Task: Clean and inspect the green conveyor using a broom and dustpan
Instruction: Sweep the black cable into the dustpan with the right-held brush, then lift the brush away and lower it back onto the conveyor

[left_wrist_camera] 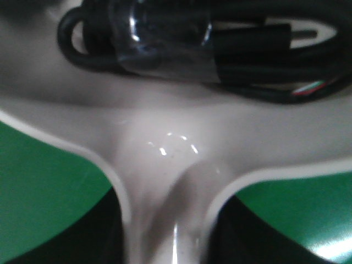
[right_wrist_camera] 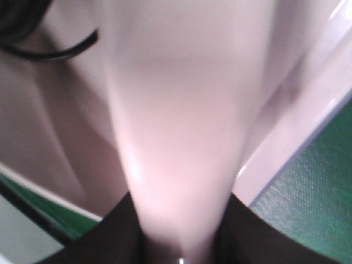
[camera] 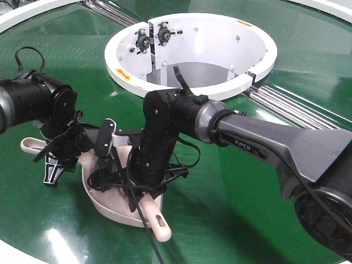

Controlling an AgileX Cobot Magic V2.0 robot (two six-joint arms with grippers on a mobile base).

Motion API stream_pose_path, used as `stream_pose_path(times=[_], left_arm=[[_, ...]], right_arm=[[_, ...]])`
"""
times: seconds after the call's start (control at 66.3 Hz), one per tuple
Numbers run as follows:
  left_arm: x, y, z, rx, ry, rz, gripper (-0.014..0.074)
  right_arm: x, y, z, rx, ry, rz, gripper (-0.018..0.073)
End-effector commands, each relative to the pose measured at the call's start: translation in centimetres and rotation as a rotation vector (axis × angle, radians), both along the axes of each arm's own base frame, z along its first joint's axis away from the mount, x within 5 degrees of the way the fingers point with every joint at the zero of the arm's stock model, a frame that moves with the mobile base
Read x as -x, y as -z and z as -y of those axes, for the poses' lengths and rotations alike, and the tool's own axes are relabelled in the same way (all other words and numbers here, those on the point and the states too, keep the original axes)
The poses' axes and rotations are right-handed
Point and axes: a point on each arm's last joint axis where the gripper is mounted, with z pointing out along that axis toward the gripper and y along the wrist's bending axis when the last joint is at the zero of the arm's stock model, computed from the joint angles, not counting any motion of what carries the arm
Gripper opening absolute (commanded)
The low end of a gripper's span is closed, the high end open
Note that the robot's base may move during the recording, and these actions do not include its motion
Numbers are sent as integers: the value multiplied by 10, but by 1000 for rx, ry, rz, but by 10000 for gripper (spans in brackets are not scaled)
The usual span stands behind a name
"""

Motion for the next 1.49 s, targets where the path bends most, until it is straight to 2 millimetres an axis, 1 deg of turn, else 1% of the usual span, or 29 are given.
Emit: stream_pose_path(times=[0.0, 0.075, 0.211, 0.302, 0.377, 0.498, 0.634, 0.769, 0.875, 0.981, 1.086, 1.207, 1.328, 1.479], left_arm=[[2, -22, 4, 22, 16, 50, -7], [2, -22, 4, 22, 16, 50, -7], [2, -22, 4, 22, 15, 50, -7], [2, -22, 4, 22, 15, 50, -7], [2, -22, 4, 22, 15, 50, -7], [2, -22, 4, 22, 15, 50, -7], [2, -22, 4, 22, 15, 50, -7], [2, -22, 4, 22, 15, 50, -7], [2, -22, 4, 22, 15, 50, -7], [2, -22, 4, 22, 15, 50, -7], [2, -22, 4, 22, 15, 50, -7], [2, -22, 4, 22, 15, 50, -7], [2, -22, 4, 22, 15, 50, -7], [2, -22, 4, 22, 15, 50, -7]], right_arm=[[2, -47, 0, -75, -29, 62, -5], [1, -53, 3, -67, -33, 97, -5], [-4, -63, 15, -24, -29, 159, -3], [-10, -73, 26, -20, -7, 194, -2], [-16, -86, 41, -25, 22, 224, -2], [-24, -108, 67, -42, 63, 278, -2], [-31, -135, 102, -59, 117, 349, -2], [-36, -160, 141, -47, 182, 426, -2], [-37, -177, 170, -35, 237, 482, -2], [-35, -190, 197, -23, 282, 522, -2], [-29, -189, 220, 9, 315, 514, -2], [-19, -172, 243, 80, 335, 466, -2], [-6, -145, 258, 160, 331, 401, -2], [11, -105, 265, 234, 313, 309, -2]])
